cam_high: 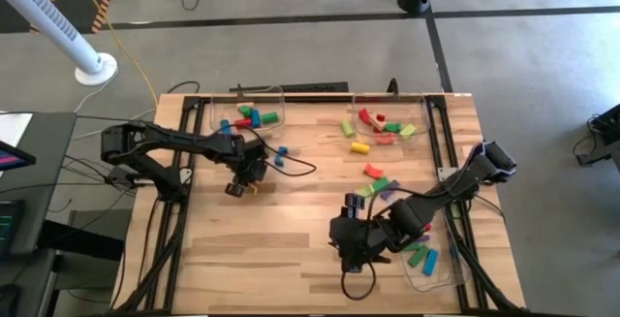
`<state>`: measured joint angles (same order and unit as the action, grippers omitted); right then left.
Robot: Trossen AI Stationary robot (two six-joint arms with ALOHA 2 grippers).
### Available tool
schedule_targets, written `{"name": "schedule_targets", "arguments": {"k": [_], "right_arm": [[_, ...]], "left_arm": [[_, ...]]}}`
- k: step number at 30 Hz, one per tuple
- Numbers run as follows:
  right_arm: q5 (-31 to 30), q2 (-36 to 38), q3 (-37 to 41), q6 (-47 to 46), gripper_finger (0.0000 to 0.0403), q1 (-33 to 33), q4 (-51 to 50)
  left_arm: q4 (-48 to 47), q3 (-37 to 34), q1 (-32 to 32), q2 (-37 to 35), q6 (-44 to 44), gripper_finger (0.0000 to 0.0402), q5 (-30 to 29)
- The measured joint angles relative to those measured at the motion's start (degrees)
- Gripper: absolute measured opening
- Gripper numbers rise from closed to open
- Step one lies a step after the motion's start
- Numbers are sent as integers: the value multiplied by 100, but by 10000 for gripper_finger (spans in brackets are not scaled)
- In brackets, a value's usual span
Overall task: Sort blocks by size
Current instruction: Put the orange cylindrical block into the top left transparent bin
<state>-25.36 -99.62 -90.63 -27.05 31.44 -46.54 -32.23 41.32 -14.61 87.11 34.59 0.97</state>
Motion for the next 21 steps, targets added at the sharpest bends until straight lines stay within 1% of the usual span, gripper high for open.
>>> {"name": "schedule_targets", "arguments": {"k": [8, 12, 19, 21], "right_arm": [[2, 0, 0, -423, 274, 489, -236], [-2, -1, 0, -647, 274, 656, -282], [-7, 0, 0, -708, 274, 759, -278], [-9, 0, 0, -710, 274, 758, -280]], "left_arm": [[-66, 244, 429, 39, -253, 123, -7], [70, 422, 743, 40, -318, 123, 188], [58, 605, 1283, 31, -518, 123, 29], [35, 642, 1438, 31, -578, 123, -103]]}}
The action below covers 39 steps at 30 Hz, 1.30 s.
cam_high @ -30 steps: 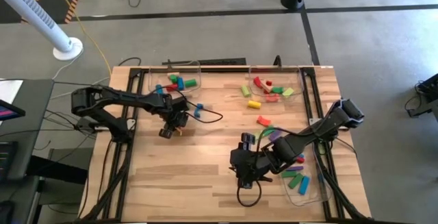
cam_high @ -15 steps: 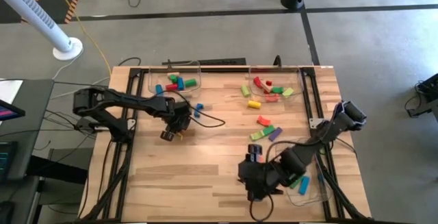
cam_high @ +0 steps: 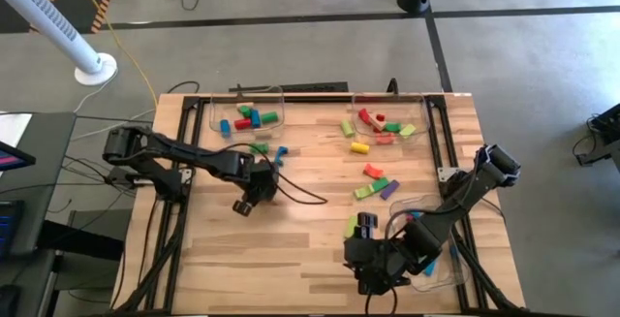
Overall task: Sort blocks by size
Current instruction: Put the orange cylindrical block into the top left transparent bin
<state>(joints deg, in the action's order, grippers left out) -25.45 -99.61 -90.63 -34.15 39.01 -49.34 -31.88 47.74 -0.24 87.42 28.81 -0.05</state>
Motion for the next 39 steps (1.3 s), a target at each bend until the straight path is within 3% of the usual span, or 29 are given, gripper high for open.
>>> {"name": "schedule_targets", "arguments": {"k": [19, 28, 32, 39], "right_arm": [[-17, 0, 0, -44, 274, -3, 11], [-216, 0, 0, -48, 274, -14, 13], [-330, 0, 0, -46, 274, -14, 13], [-337, 0, 0, -46, 274, -14, 27]], "left_arm": [[408, 99, 905, -15, -273, 123, -206], [796, 877, 1339, -17, -40, 123, -704], [673, 1337, 1406, -22, 200, 123, -1188], [376, 1783, 1173, -707, 325, 123, -1553]]}}
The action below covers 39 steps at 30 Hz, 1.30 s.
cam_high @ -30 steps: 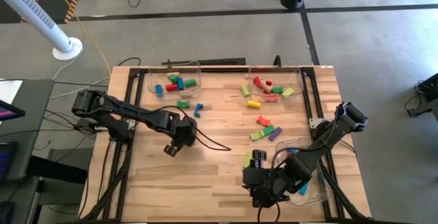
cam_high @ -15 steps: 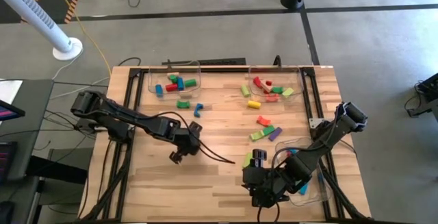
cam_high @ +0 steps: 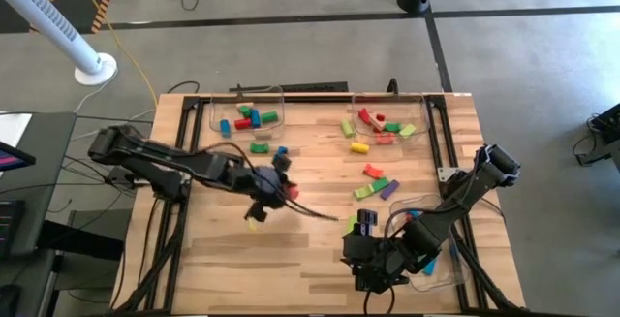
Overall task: Sort blocks by size
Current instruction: Put the orange cylindrical block into the top left transparent bin
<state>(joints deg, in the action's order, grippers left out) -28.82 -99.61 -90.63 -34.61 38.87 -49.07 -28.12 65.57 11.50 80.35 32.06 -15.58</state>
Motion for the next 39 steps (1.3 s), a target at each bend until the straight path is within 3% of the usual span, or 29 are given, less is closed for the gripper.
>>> {"name": "schedule_targets", "arguments": {"k": [11, 18, 26, 39], "right_arm": [[-159, -1, 2, 9, 274, -1, 26], [-168, -2, 2, 7, 274, -47, 68], [-168, -2, 2, 2, 274, -76, 140], [-240, -2, 2, -130, 274, -76, 179]], "left_arm": [[-393, 6, -1112, -1920, -648, 123, -185], [-505, -220, -2183, -2529, -733, 123, -614], [-183, -640, -3851, -2448, -658, 123, -303], [353, -860, -5784, -1145, -684, 126, 771]]}}
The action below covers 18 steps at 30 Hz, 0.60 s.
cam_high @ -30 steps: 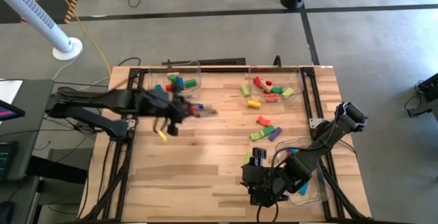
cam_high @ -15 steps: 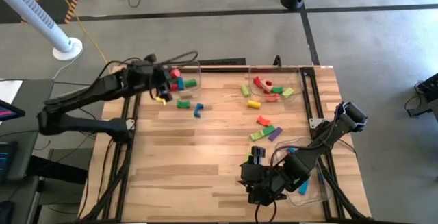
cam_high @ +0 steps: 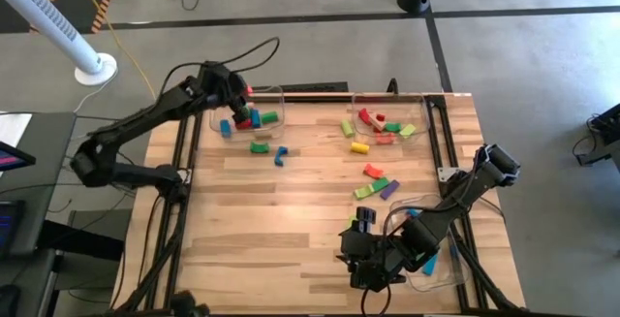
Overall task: Sort blocks by size
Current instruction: Put the orange cylindrical block into the top left transparent bin
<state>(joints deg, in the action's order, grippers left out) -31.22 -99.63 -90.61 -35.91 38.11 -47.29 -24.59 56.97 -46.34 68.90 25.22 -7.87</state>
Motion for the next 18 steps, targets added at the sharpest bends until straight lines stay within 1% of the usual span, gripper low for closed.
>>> {"name": "schedule_targets", "arguments": {"k": [6, 12, 18], "right_arm": [[-36, 0, 0, -142, 274, 0, -1], [-126, 0, 0, -254, 274, 0, -2], [-199, 0, 0, -335, 274, 0, -2]], "left_arm": [[234, 0, -372, 738, -145, 128, 492], [385, 0, -539, 1338, -193, 130, 638], [678, 0, -704, 1716, -235, 131, 674]]}}
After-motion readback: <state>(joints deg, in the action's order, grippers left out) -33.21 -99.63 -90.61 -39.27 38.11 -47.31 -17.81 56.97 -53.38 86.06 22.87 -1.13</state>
